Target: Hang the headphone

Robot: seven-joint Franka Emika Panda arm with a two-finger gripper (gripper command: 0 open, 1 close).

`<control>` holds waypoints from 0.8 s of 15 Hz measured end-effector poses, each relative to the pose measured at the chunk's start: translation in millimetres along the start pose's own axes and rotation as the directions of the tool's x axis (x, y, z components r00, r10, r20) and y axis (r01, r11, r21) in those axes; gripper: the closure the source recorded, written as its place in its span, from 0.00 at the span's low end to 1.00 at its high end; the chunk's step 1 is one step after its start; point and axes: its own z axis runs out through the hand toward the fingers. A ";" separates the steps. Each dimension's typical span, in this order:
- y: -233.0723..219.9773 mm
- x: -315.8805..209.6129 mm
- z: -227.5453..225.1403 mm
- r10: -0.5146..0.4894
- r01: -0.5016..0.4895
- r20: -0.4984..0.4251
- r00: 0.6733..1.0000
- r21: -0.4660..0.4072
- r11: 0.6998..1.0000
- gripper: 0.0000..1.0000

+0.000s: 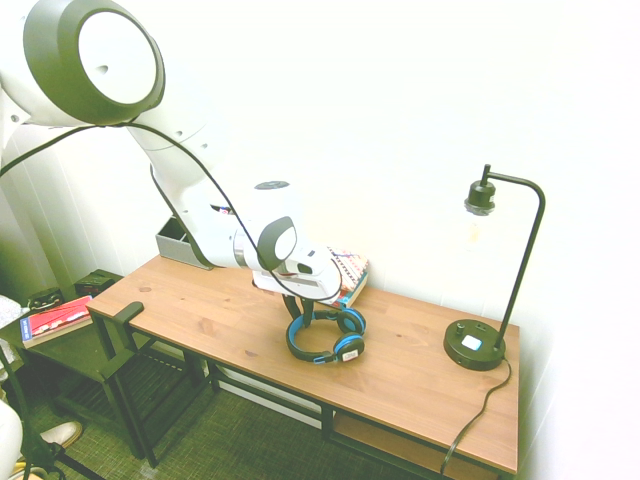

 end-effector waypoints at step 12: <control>44.1 -17.2 -75.0 0.093 -0.093 0.052 0.994 0.003 0.996 1.00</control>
